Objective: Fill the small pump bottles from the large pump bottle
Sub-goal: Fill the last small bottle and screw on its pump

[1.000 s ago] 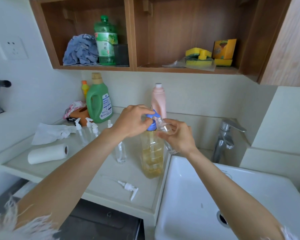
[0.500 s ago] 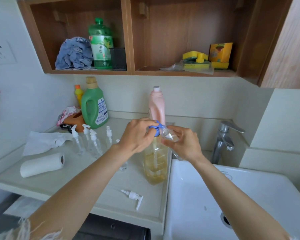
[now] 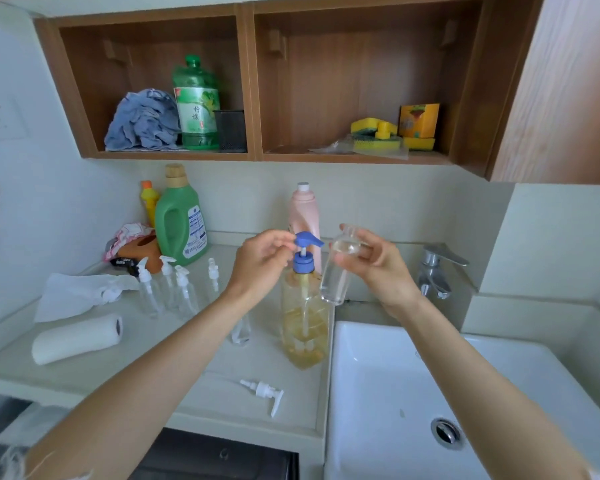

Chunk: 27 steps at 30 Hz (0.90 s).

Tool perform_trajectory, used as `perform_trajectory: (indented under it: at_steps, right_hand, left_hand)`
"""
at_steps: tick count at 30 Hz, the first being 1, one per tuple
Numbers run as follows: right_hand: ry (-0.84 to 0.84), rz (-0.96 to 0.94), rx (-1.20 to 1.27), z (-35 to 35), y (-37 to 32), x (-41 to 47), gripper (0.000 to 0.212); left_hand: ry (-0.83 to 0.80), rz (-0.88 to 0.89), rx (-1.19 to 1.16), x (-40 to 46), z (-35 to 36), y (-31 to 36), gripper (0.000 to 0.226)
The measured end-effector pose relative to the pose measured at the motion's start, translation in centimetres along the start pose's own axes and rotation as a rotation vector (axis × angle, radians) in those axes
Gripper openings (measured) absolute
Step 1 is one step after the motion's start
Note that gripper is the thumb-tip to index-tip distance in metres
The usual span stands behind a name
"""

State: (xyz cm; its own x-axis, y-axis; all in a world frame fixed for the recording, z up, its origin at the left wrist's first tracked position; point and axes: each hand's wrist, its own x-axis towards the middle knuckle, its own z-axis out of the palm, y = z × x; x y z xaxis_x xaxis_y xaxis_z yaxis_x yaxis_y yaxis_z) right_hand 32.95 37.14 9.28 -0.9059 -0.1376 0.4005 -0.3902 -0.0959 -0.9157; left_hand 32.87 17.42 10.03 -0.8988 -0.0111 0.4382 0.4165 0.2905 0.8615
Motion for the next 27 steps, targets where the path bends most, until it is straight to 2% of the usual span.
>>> perform_trajectory:
  at_steps: [3,4,6,7,10,14,17,19,21,24,27]
  right_hand:
    - [-0.128,-0.066,0.127,-0.7,-1.4,0.5,0.051]
    - [-0.169,-0.072,0.160,-0.9,-1.7,0.6,0.062]
    - [-0.232,-0.071,0.216,-0.9,-2.2,0.6,0.078]
    - [-0.250,-0.065,0.250,-0.9,-2.4,0.6,0.081]
    - [-0.286,-0.040,0.345,-0.9,-3.1,0.3,0.079]
    - [-0.301,-0.055,0.393,-0.9,-2.9,-0.4,0.068]
    - [-0.263,-0.062,0.379,-1.1,-2.9,-0.8,0.046]
    - [-0.188,-0.085,0.272,-1.3,-3.0,-1.0,0.028]
    - [-0.102,-0.119,0.063,-1.4,-3.1,-1.2,0.019]
    - [-0.094,-0.132,-0.105,-0.8,-2.8,-1.6,0.019]
    - [-0.053,-0.123,-0.107,0.0,-2.0,-1.7,0.017]
  left_hand:
    - [-0.355,-0.379,-0.416,-1.6,0.5,1.0,0.015]
    - [-0.463,-0.463,-0.502,-1.9,0.7,1.2,0.026]
    - [-0.595,-0.494,-0.597,-2.4,1.1,1.0,0.051]
    - [-0.618,-0.475,-0.629,-2.6,1.4,1.1,0.055]
    - [-0.585,-0.450,-0.699,-3.4,2.3,1.4,0.056]
    - [-0.604,-0.375,-0.700,-4.1,3.8,1.5,0.033]
    - [-0.580,-0.288,-0.602,-4.2,4.8,1.5,0.033]
    - [-0.511,-0.257,-0.564,-4.3,5.1,1.5,0.031]
    - [-0.412,-0.241,-0.524,-4.2,5.3,1.6,0.037]
    - [-0.213,-0.199,-0.307,-3.6,5.6,1.3,0.073]
    - [-0.102,-0.141,-0.071,-3.5,6.0,0.8,0.072]
